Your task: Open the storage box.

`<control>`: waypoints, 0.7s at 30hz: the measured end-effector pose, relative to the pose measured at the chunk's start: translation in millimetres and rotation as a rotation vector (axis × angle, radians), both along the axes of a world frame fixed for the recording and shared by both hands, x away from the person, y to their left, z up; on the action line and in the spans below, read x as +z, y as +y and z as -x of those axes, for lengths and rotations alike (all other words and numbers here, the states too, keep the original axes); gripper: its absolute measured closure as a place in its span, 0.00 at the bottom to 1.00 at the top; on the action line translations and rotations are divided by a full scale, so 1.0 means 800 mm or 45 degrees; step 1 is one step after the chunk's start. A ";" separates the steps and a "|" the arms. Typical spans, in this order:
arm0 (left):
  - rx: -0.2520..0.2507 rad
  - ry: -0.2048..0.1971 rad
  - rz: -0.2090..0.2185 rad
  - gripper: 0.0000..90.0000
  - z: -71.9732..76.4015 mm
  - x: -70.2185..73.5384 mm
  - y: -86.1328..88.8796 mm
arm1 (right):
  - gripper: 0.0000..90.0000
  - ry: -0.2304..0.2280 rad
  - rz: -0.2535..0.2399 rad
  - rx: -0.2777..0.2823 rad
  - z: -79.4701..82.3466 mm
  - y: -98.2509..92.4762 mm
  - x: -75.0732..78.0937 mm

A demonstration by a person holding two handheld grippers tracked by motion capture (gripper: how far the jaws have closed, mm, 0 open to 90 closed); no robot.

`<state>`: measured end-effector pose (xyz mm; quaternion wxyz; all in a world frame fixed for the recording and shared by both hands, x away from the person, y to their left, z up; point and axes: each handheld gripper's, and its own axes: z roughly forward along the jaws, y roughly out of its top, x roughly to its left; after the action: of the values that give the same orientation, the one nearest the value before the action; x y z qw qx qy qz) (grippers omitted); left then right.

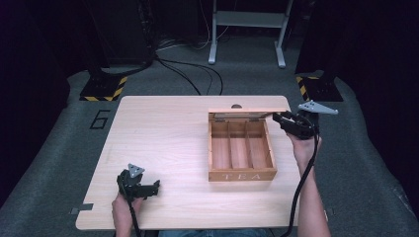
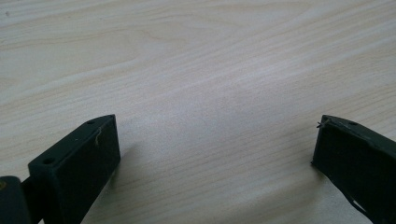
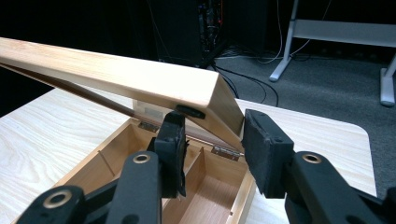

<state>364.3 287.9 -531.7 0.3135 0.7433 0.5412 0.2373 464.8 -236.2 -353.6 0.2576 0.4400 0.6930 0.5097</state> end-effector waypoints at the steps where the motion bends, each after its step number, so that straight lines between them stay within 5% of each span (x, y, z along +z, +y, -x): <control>1: 0.001 -0.005 0.002 0.00 0.000 0.000 0.000 | 0.66 0.000 0.000 0.000 0.000 0.000 0.000; 21: 0.003 -0.010 -0.002 0.00 0.000 0.000 -0.001 | 0.66 0.000 -0.001 0.000 0.000 0.000 0.000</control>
<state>364.1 287.5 -532.0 0.3145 0.7420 0.5408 0.2410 464.6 -236.2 -353.7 0.2574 0.4401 0.6927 0.5101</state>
